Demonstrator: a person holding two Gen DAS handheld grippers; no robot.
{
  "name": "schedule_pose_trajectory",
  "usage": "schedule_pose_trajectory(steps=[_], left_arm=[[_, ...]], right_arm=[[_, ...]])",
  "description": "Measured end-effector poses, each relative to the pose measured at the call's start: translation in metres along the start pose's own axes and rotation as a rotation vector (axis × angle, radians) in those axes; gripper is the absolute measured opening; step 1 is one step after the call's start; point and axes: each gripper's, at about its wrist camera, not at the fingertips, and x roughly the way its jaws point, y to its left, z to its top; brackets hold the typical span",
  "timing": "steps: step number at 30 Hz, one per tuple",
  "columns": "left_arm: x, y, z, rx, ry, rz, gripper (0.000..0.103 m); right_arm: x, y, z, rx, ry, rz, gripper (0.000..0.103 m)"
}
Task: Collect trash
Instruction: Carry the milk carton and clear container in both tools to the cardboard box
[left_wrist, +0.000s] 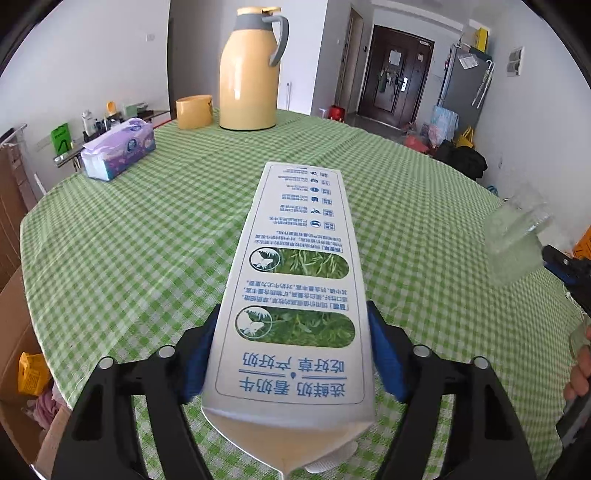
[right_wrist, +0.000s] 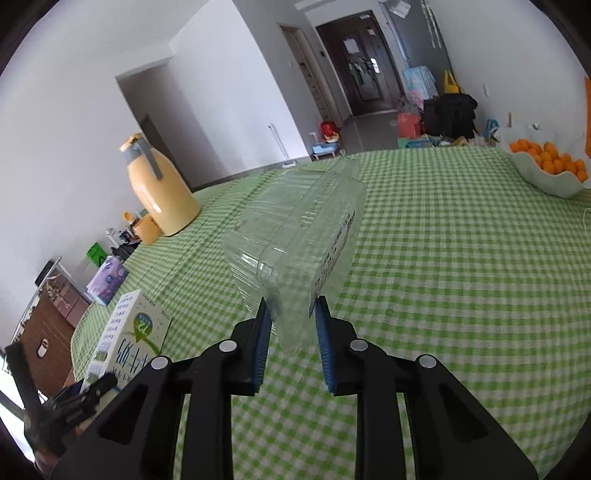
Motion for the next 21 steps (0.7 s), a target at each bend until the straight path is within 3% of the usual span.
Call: schedule_pose_trajectory(steps=[6, 12, 21], left_arm=[[-0.009, -0.005, -0.002, 0.003, 0.001, -0.02, 0.069], [-0.04, -0.006, 0.003, 0.014, -0.098, -0.006, 0.069], [-0.081, 0.058, -0.003, -0.113, -0.139, 0.065, 0.069]], right_arm=[[-0.024, -0.003, -0.01, -0.006, -0.006, 0.046, 0.024], [-0.038, 0.0, -0.01, -0.013, -0.02, 0.067, 0.024], [-0.027, 0.06, -0.016, -0.108, 0.023, 0.159, 0.024]])
